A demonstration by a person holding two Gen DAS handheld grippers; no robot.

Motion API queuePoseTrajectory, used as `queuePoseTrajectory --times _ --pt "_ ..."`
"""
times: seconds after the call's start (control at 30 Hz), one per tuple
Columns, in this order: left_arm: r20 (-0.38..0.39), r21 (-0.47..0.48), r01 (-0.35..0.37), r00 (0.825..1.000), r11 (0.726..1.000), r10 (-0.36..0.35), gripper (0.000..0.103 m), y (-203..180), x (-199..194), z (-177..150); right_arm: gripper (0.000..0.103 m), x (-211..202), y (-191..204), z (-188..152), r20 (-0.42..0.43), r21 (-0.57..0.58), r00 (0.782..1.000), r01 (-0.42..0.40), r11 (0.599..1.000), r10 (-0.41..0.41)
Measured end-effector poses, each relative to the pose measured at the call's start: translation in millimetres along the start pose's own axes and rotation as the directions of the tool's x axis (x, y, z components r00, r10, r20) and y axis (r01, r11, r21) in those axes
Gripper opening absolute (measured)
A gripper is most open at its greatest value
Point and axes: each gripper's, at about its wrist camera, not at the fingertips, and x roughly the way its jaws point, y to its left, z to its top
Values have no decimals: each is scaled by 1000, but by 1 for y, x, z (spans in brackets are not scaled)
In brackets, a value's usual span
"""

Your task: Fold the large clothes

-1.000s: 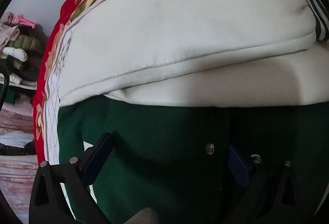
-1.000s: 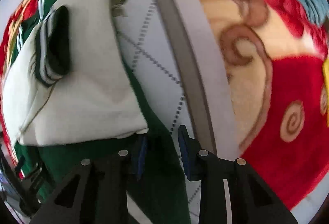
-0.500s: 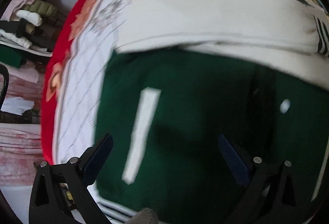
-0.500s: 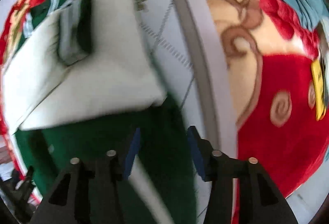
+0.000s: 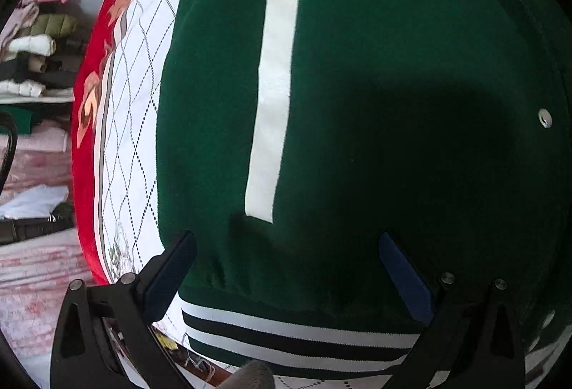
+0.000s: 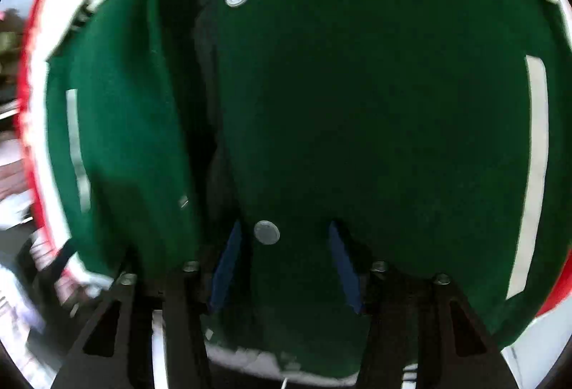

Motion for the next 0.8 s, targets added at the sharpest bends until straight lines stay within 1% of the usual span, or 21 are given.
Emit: queuePoseTrajectory --times 0.03,0.07,0.1,0.17,0.3,0.37,0.4,0.43,0.47,0.5,0.53,0.57,0.6,0.63,0.67,0.7,0.77,0.8 --pt "5 2 7 1000 1000 -7 103 0 1 -1 16 -1 2 1 19 33 999 38 999 -39" --pt "7 2 16 1000 1000 -16 103 0 0 -4 13 -3 1 0 26 69 999 26 997 -27" --pt "9 -2 28 1000 1000 -28 103 2 -1 -5 11 -8 -1 -2 35 111 999 10 994 -14" --pt "10 -13 52 999 999 -52 103 3 -4 -7 10 -22 -4 -8 58 159 998 -32 987 23" --pt "14 -24 90 996 996 -90 103 10 -1 -11 10 -55 7 -12 131 174 986 -129 976 106" --pt "18 -21 94 995 995 -94 103 12 0 -11 10 -61 15 -10 142 148 984 -130 980 109" --pt "18 -19 98 995 995 -97 103 13 -1 -11 10 -54 20 -8 112 122 990 -94 988 81" --pt "18 -18 100 995 995 -99 103 14 -1 -11 10 -40 18 -4 59 99 997 -46 994 41" --pt "18 -18 102 995 995 -102 103 16 -3 -11 11 -31 3 3 8 72 1000 -3 997 2" --pt "20 -20 108 994 994 -107 103 18 -6 -10 13 -20 -2 7 -48 54 998 29 998 -27" --pt "28 -24 116 993 993 -115 103 22 -11 -9 13 -20 -6 7 -58 58 998 8 998 -4" --pt "41 -33 127 991 991 -125 103 26 -19 -8 20 -26 -9 7 -50 59 998 -21 998 24" --pt "55 -40 137 989 990 -135 103 29 -26 -6 31 -38 -13 5 -30 54 998 -49 997 50" --pt "76 -46 152 986 987 -148 103 31 -36 -3 37 -53 -16 5 3 52 998 -66 997 66" --pt "95 -50 165 983 985 -160 103 31 -44 0 51 -67 -18 6 38 53 997 -71 996 69" --pt "112 -50 177 979 983 -171 103 29 -52 4 56 -86 -25 3 94 56 993 -80 995 74" --pt "148 -39 194 971 980 -186 103 20 -68 15 56 -117 -36 1 171 59 982 -95 994 84" --pt "161 -32 199 968 979 -192 103 11 -73 20 56 -128 -47 3 189 68 980 -81 994 67"
